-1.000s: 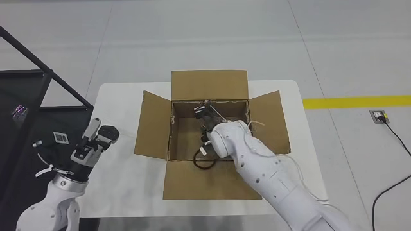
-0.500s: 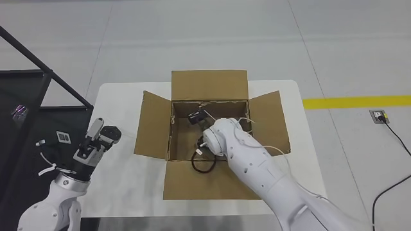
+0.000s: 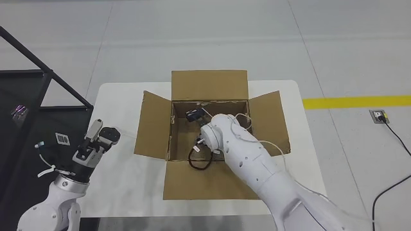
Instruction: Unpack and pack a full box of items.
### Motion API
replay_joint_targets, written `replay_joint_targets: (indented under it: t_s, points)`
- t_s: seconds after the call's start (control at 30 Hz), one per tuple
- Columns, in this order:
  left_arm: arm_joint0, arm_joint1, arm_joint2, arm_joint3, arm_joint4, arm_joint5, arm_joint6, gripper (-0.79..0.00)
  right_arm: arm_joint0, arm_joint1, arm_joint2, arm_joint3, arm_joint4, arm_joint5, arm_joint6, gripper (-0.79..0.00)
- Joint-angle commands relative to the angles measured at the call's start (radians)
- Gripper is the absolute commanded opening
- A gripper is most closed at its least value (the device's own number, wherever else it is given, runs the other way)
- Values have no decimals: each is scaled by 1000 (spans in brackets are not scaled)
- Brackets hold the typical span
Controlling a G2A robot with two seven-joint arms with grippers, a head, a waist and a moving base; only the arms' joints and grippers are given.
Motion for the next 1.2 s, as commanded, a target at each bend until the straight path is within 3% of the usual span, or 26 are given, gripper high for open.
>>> replay_joint_targets:
  t_s: [0.0, 0.13, 0.27, 0.5, 0.6, 0.77, 0.9, 1.17]
  points:
    - [-5, 2, 5, 4, 0, 13, -4, 0, 6, 6, 18, -12, 0, 10, -29, -785]
    - [-21, 6, 21, 10, 15, 24, -8, 0, -9, 32, 54, -106, -42, 62, -65, -785]
    - [-35, 9, 36, 14, 21, 29, -13, 0, -97, 87, 124, -348, -142, 159, -55, -785]
    - [-52, 14, 55, 26, 24, 31, -16, 0, -462, 212, 355, -1039, -457, 232, 86, -785]
    - [-57, 16, 60, 30, 26, 32, -15, 0, -581, 235, 446, -1216, -520, 240, 69, -785]
    - [-58, 17, 62, 31, 27, 34, -14, 0, -650, 249, 593, -1303, -536, 297, 51, -785]
    - [-58, 17, 62, 31, 27, 34, -14, 0, -645, 258, 690, -1272, -525, 291, 112, -785]
    - [-58, 17, 62, 31, 27, 34, -14, 0, -585, 264, 738, -1162, -529, 252, 275, -785]
